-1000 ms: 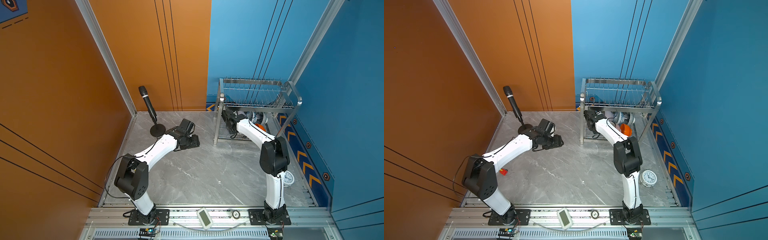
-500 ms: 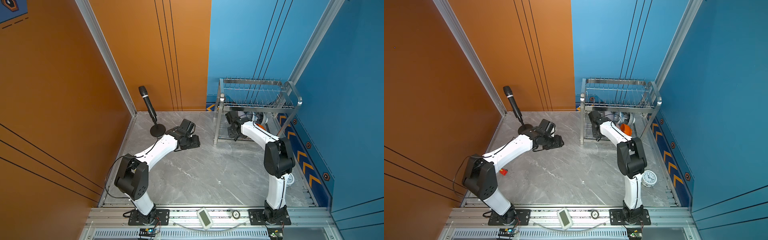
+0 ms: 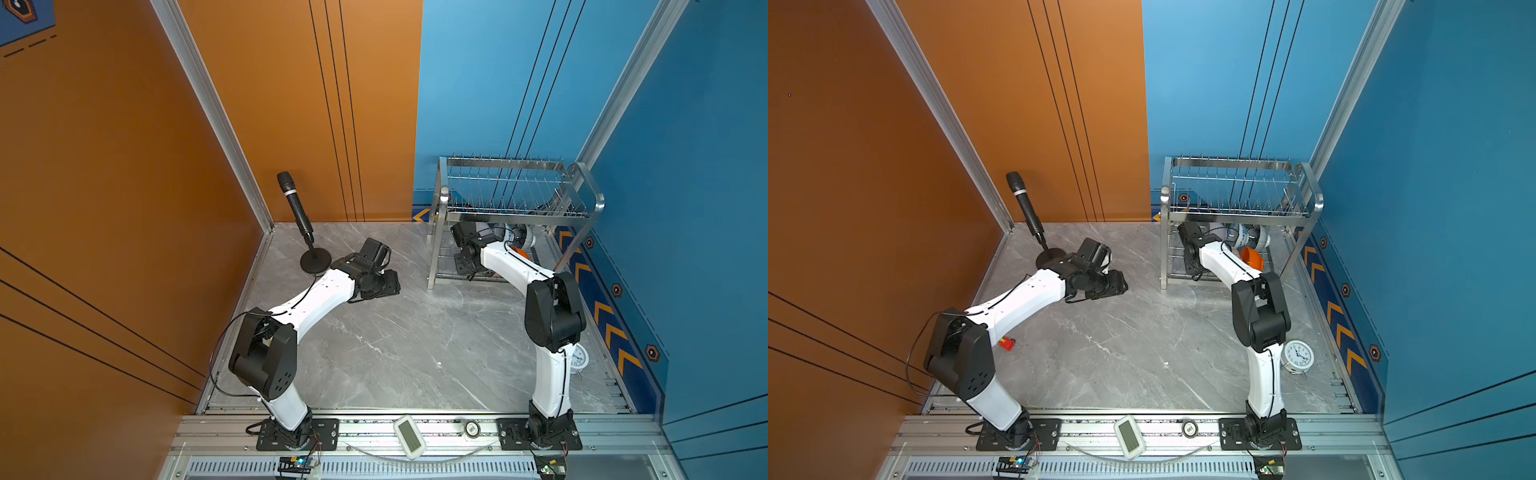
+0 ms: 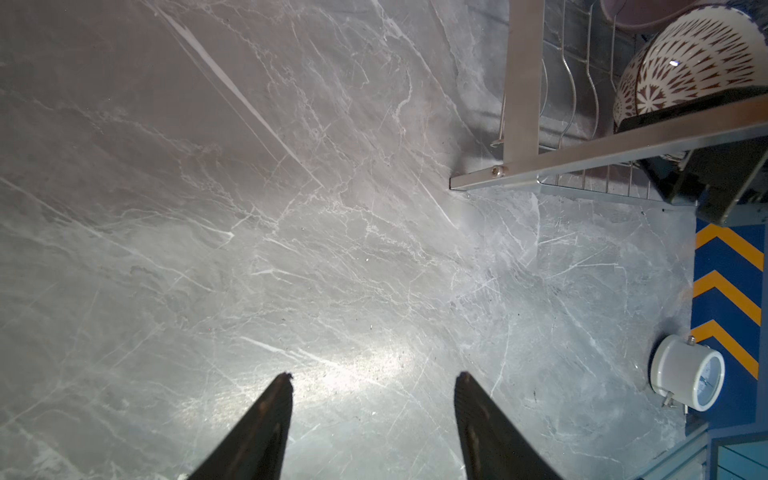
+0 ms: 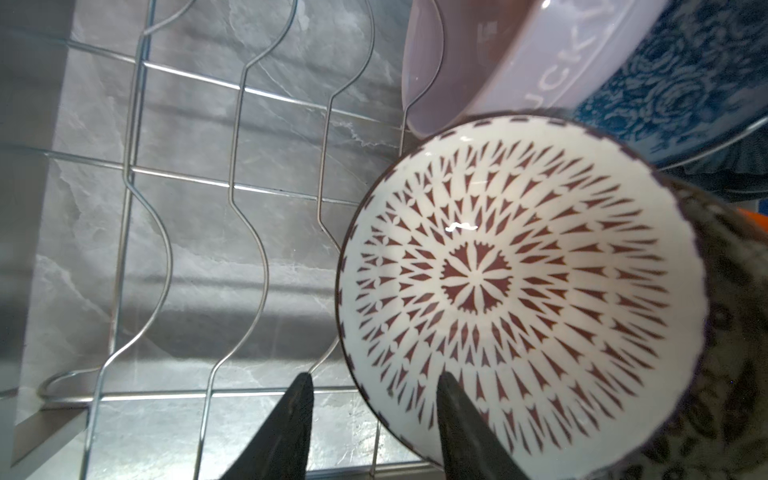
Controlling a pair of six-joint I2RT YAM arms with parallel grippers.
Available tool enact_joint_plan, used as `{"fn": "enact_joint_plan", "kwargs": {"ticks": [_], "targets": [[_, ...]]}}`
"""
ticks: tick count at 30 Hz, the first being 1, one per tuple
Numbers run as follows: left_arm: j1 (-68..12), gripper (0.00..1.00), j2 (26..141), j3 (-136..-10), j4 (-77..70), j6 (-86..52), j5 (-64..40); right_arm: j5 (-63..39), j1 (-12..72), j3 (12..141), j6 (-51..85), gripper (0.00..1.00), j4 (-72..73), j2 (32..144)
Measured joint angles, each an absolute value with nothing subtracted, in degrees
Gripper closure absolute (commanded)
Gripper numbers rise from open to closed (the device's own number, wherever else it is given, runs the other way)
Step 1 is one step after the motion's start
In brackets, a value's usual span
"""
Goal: Load bowls into a dish rack
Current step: Pick up the bowl from the dish rack.
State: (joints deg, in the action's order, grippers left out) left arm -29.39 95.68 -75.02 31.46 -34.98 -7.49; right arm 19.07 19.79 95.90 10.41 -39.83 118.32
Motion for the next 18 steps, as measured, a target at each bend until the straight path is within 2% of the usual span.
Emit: {"fn": "enact_joint_plan", "kwargs": {"ticks": [13, 16, 18], "targets": [[-29.4, 0.37, 95.7, -75.0, 31.5, -35.0, -7.5, 20.9, 19.5, 97.4, 8.8, 0.52, -39.9, 121.6], [-29.4, 0.37, 95.7, -75.0, 31.5, -35.0, -7.5, 21.4, 19.2, 97.6, 8.7, 0.55, -39.9, 121.6], [-29.4, 0.36, 95.7, -75.0, 31.5, -35.4, -7.5, 21.8, 19.0, 97.7, 8.4, 0.63, -40.0, 121.6]]}}
